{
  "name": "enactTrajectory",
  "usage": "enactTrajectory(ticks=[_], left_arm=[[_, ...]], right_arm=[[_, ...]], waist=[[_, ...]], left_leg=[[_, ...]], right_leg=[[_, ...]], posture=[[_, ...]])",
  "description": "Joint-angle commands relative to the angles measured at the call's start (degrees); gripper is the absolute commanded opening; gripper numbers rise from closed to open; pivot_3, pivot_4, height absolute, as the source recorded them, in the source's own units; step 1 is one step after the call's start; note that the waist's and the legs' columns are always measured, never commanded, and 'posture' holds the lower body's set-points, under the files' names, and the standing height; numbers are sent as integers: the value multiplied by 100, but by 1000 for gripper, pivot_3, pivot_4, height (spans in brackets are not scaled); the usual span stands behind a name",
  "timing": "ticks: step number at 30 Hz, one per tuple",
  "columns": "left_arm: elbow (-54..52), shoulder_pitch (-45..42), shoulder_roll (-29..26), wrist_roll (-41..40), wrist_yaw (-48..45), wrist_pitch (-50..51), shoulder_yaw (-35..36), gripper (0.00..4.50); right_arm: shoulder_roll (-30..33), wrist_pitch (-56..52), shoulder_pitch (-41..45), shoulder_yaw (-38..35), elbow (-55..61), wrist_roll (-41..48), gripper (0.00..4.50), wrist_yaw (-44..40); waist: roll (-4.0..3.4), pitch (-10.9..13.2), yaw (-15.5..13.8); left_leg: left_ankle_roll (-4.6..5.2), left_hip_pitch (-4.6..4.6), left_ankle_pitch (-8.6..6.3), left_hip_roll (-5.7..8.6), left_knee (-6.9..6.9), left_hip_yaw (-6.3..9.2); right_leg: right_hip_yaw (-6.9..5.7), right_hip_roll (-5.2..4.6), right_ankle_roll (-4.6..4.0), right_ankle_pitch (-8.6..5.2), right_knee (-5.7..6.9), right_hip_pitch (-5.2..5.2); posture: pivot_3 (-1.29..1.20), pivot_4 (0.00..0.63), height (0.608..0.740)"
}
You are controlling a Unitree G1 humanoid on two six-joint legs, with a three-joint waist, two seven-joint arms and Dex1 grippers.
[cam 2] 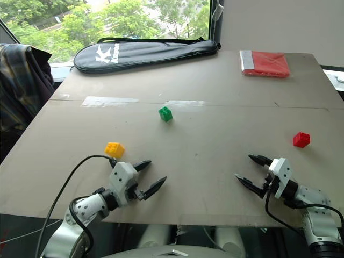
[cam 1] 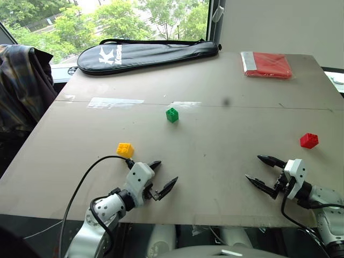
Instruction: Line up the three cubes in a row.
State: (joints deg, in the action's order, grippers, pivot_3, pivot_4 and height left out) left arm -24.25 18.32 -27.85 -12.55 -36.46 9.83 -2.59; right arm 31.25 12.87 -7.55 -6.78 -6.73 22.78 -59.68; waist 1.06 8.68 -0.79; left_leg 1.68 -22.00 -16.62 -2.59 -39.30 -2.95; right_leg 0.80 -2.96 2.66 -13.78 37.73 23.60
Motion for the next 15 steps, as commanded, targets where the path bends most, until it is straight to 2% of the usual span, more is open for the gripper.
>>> enactTrajectory(ticks=[1, 15], left_arm=[[-62, -47, -32, -55, -73, -48, -5, 4273], [176, -248, -43, -101, -275, -109, 35, 4273]], right_arm=[[-7, -25, -108, -82, 178, 15, 4500, 84], [-96, -142, -279, -32, 545, -29, 4500, 381]], waist=[[0, 0, -1], [-6, 3, 2]], left_leg=[[0, 0, 0, 0, 0, 0], [0, -4, 0, 1, 1, 1]], right_leg=[[0, 0, 0, 0, 0, 0], [-1, 1, 0, 0, 0, 6]], posture=[[0, 150, 708], [0, 150, 708]])
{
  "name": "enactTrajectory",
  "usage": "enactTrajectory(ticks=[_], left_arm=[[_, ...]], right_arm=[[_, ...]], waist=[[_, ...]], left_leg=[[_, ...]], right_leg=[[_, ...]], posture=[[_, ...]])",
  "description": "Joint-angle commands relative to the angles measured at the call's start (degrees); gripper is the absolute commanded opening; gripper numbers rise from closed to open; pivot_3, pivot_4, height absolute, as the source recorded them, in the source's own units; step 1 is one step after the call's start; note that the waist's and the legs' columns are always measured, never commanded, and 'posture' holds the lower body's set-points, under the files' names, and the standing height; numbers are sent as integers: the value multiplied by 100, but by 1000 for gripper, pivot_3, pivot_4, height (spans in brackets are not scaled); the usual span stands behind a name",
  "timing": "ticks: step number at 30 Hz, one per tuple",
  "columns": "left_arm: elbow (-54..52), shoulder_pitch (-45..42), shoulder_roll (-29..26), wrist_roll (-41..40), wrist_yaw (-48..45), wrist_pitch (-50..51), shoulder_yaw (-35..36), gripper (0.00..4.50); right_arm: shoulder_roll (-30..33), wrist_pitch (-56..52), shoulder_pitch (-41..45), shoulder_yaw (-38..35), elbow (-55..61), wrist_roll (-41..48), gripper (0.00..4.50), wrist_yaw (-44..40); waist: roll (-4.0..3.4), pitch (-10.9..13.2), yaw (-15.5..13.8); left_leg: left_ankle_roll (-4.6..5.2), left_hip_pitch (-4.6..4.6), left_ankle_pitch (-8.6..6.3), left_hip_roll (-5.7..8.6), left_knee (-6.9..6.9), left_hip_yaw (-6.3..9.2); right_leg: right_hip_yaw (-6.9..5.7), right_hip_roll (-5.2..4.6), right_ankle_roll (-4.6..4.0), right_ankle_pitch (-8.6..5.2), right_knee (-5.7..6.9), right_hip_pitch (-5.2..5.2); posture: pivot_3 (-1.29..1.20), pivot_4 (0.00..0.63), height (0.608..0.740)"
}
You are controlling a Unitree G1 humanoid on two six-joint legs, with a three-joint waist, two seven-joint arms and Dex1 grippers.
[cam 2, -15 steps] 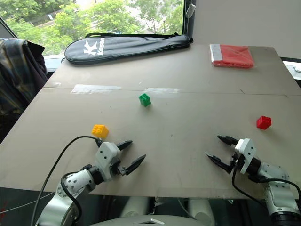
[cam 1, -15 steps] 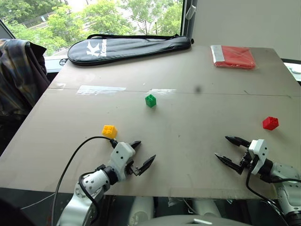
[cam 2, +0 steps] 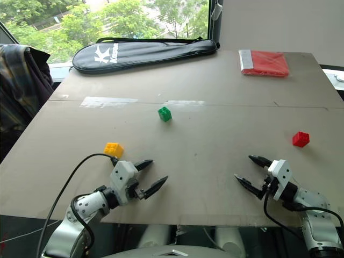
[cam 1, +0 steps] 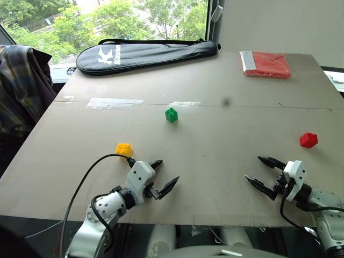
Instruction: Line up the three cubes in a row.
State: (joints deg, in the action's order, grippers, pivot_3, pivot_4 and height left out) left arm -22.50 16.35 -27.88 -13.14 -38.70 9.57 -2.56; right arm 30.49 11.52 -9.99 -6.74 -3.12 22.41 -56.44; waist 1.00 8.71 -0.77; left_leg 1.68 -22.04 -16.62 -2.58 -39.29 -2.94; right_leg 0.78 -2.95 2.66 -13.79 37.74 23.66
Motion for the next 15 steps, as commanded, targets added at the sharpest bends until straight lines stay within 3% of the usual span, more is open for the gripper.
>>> enactTrajectory(ticks=[1, 15], left_arm=[[5, -66, -43, -44, -61, -80, 28, 4273], [-31, -132, -138, -106, -204, 4, 67, 4273]], right_arm=[[-23, -13, -42, -32, 203, 4, 4500, 69], [-50, -162, -97, -87, 471, 60, 4500, 249]], waist=[[0, 0, 0], [-1, 2, 9]], left_leg=[[0, 0, 0, 0, 0, 0], [0, -3, 0, 0, 1, -1]], right_leg=[[0, 0, 0, 0, 0, 0], [2, 0, 0, 0, 0, 3]], posture=[[0, 150, 708], [0, 150, 708]])
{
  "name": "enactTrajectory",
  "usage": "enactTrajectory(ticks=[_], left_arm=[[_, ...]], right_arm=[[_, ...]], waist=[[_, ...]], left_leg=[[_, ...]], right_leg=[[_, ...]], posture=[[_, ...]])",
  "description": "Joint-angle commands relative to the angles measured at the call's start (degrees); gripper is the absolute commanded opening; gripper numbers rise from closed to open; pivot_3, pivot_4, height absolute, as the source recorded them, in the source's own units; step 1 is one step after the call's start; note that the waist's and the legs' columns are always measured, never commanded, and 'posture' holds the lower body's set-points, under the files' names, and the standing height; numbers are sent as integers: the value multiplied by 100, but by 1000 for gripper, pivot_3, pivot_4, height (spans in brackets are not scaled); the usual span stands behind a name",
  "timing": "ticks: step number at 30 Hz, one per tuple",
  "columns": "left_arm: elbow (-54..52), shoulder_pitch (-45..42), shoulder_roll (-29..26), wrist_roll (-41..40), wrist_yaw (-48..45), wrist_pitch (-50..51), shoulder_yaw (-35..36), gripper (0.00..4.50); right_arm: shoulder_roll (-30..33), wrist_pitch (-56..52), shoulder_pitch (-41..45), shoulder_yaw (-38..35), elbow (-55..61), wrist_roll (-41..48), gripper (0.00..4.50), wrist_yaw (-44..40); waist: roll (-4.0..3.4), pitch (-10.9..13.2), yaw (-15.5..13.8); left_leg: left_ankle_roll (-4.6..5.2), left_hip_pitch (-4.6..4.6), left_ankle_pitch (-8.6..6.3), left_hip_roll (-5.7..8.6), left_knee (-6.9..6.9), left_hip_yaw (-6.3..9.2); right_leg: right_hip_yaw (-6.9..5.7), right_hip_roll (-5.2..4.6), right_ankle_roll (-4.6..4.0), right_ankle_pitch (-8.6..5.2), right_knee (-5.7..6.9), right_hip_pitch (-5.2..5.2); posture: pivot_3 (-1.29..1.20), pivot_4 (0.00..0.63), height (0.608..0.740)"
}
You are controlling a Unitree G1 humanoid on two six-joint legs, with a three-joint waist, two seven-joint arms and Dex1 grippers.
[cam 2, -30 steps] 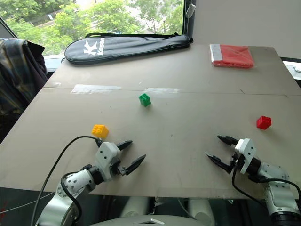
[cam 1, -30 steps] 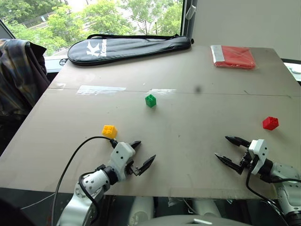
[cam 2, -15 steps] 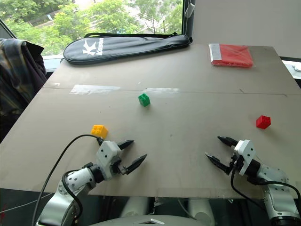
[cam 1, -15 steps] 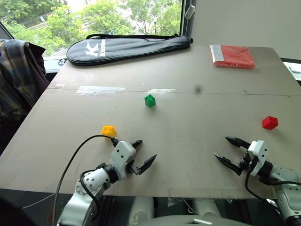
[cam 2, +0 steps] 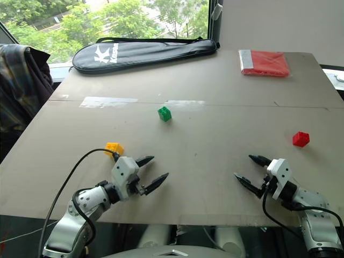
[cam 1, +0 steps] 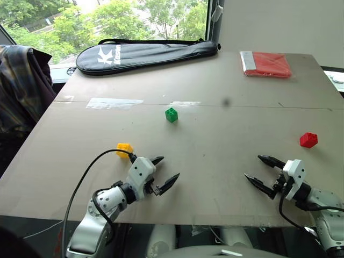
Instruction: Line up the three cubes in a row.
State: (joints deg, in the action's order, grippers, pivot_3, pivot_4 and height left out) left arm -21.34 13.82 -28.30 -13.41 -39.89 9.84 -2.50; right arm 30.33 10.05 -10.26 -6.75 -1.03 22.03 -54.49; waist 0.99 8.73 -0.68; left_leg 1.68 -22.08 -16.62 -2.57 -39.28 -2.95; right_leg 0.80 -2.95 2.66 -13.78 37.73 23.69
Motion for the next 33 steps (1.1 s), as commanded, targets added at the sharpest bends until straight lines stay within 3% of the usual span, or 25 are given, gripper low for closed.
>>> enactTrajectory(ticks=[1, 10, 17, 23, 33], left_arm=[[-156, 145, -120, -72, -97, -33, 55, 4273], [-392, 8, -252, -185, -213, 71, 52, 4273], [-1076, -875, -877, -1201, -963, 914, 162, 4273], [-1207, -2000, -1193, -1579, -1329, 1424, -52, 4273], [-1378, -2533, -1242, -1541, -1221, 1848, -307, 4273]], right_arm=[[-45, -24, -100, -71, 287, 95, 4500, 60], [-223, -328, -322, -433, 713, 516, 4500, 432], [-400, -926, -459, -1607, 1035, 215, 4500, 2371], [-488, -1446, 76, -2167, 816, -247, 4500, 3890], [-593, -2197, 1138, -2027, 146, -309, 4500, 4420]], waist=[[0, 0, -3], [-4, 5, -11], [-8, 7, -18], [-14, 10, 36], [-15, 13, 124]], left_leg=[[0, 0, 0, 0, 2, 0], [0, -1, 0, -4, 4, 1], [-1, -17, 0, -6, -1, 3], [-1, -15, 0, 10, 1, 4], [0, -16, 1, 13, 3, 7]], right_leg=[[-1, 0, 0, 0, 0, 1], [-1, 0, 1, -1, 0, 1], [-4, -6, 0, 0, 0, 10], [1, 5, 0, 0, 1, 11], [8, 10, 1, 1, 2, 11]], posture=[[0, 150, 708], [0, 150, 708], [0, 150, 708], [0, 150, 708], [0, 150, 708]])
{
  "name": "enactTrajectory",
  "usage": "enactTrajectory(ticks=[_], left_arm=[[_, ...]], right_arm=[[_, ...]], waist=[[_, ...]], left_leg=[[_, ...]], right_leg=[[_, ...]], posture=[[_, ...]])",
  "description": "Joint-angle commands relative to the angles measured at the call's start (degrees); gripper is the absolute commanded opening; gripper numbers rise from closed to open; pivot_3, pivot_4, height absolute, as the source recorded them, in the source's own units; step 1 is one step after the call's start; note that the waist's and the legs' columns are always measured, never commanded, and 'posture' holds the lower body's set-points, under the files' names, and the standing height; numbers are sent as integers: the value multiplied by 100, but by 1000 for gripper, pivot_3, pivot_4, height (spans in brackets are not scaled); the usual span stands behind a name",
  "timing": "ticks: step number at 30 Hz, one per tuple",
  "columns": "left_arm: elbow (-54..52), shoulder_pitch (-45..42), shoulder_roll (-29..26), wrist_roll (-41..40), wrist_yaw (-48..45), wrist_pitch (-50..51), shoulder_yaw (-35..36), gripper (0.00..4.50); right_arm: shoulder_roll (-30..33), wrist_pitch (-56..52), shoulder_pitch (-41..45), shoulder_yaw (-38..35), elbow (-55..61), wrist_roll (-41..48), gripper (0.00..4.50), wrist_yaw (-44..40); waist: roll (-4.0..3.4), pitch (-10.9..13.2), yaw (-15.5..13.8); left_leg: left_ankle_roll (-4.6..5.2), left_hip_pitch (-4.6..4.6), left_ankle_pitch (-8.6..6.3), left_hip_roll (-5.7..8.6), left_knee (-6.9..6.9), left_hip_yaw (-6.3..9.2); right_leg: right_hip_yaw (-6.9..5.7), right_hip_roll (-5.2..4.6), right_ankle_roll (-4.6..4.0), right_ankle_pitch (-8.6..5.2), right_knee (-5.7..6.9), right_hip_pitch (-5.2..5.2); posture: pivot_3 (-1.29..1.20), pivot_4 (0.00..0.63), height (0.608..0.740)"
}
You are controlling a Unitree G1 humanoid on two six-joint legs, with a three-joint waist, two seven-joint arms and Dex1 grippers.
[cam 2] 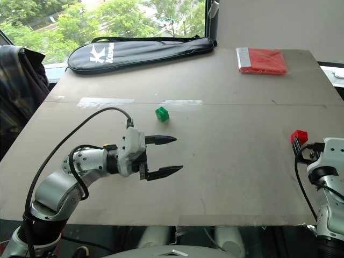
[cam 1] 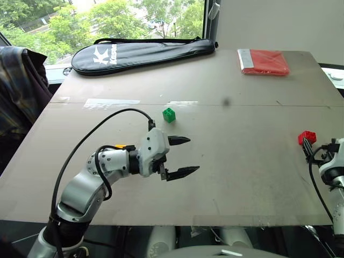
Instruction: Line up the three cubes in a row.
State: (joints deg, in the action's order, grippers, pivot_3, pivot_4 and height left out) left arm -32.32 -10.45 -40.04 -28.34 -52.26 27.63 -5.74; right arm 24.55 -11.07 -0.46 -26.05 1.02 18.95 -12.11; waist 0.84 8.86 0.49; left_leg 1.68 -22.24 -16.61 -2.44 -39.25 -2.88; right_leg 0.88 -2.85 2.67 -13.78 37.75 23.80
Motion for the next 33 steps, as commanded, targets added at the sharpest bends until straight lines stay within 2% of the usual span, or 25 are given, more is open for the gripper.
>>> enactTrajectory(ticks=[1, 7, 10, 13, 15, 16, 21, 26, 29, 33], left_arm=[[-305, -154, -63, -57, 39, 117, 10, 4273], [-399, -279, -20, -51, 149, 259, -32, 4273], [-405, -299, -8, -50, 196, 275, -43, 4338], [-408, -309, 6, -46, 228, 296, -51, 4338], [-405, -260, -37, 11, 229, 272, -64, 4338], [-404, -227, -53, 19, 229, 263, -54, 4338], [-365, -139, -87, 17, 226, 242, -20, 4338], [-289, -48, -212, -1, 79, 196, 22, 4338], [-212, 79, -351, 50, -92, 67, 50, 4338], [-98, 337, -554, 137, -277, -205, 209, 4338]], right_arm=[[-15, -105, 222, -61, -173, -5, 4500, 142], [0, -131, 398, 58, -687, -163, 4500, 153], [29, 19, 574, -3, -916, -160, 3755, 179], [120, 58, 668, 45, -1058, -150, 2160, -3], [160, 73, 699, 64, -1119, -121, 1389, -145], [187, 96, 698, 90, -1118, -82, 1238, -300], [298, 113, 524, 498, -760, 212, 1238, -1496], [885, 561, 297, 1502, -534, 311, 1238, -3854], [1098, 1134, 690, 1974, -1074, 357, 1238, -5219], [1095, 1904, 1453, 2365, -2138, 270, 1238, -6513]], waist=[[0, 0, 12], [-1, 1, 18], [-1, 2, 22], [-1, 2, 27], [-1, 2, 26], [-1, 2, 26], [-3, 4, 28], [-8, 9, 31], [-1, 16, 32], [3, 40, 29]], left_leg=[[0, 0, 0, 0, 0, 1], [0, -5, 0, 2, 0, 4], [0, -5, 0, 2, 0, 2], [0, -3, 0, 3, 0, 3], [0, -3, 0, 3, 0, 5], [0, -4, 0, 3, 0, 6], [0, -5, 0, 3, 0, 5], [1, -3, 0, 3, 0, 7], [1, 1, 0, 3, -1, 4], [1, 15, 0, 2, -1, 0]], right_leg=[[-1, 0, 0, 0, 0, 0], [-2, 0, 1, 0, -3, 0], [0, -1, 21, 12, -2, 1], [1, 0, 22, 12, -1, 1], [-1, 0, 22, 12, -1, 0], [-2, 1, 22, 12, -1, 1], [0, 0, 23, 13, -3, 1], [-3, 0, 23, 13, -2, 0], [-1, 0, 23, 13, -3, -1], [2, 2, 21, 13, 1, -9]], posture=[[0, 150, 708], [0, 150, 708], [0, 150, 708], [0, 150, 708], [0, 150, 708], [0, 150, 708], [0, 150, 708], [0, 150, 708], [0, 150, 708], [0, 150, 708]])
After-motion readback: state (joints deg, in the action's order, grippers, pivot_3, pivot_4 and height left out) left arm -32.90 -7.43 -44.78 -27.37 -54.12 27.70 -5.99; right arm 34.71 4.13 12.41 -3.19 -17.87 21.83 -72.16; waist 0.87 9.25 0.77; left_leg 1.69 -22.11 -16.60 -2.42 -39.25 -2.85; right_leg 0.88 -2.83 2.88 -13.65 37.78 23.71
